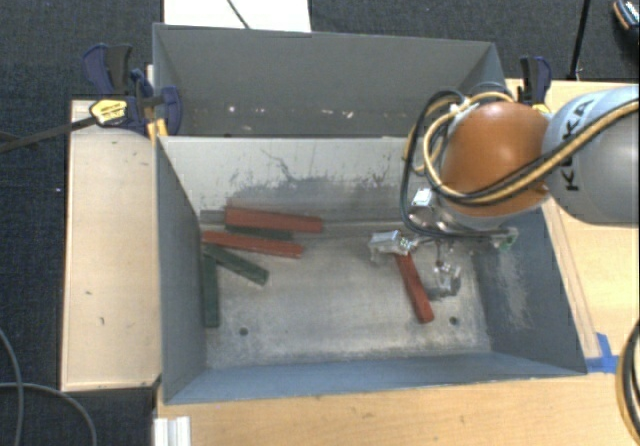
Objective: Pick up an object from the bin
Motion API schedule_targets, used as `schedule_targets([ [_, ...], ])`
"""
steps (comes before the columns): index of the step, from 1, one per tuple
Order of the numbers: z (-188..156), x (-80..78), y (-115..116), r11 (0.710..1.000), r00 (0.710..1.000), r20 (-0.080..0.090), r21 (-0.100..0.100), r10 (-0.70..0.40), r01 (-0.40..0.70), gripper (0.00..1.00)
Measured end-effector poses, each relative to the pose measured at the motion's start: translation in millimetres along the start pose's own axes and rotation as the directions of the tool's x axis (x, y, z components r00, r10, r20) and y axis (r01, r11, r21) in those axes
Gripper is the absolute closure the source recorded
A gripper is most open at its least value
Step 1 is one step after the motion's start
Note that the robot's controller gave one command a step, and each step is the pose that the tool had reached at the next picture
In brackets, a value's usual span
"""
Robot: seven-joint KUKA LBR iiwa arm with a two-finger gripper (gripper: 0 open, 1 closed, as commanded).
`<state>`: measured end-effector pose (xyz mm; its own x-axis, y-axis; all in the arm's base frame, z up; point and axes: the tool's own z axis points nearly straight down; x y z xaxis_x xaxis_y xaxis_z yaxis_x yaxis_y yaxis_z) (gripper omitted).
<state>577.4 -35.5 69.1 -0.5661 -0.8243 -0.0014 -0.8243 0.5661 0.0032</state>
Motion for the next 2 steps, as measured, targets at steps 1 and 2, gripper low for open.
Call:
schedule_targets([
  [1, -1.5, 1.2, -1.6, 1.000, 1.000, 0.000, 0.001, 0.010, -0.010, 1.00],
  [2, -152.0, 27.1, 20.8, 0.972, 0.972, 0.001, 0.011, -0.234, 0.233, 1.00],
])
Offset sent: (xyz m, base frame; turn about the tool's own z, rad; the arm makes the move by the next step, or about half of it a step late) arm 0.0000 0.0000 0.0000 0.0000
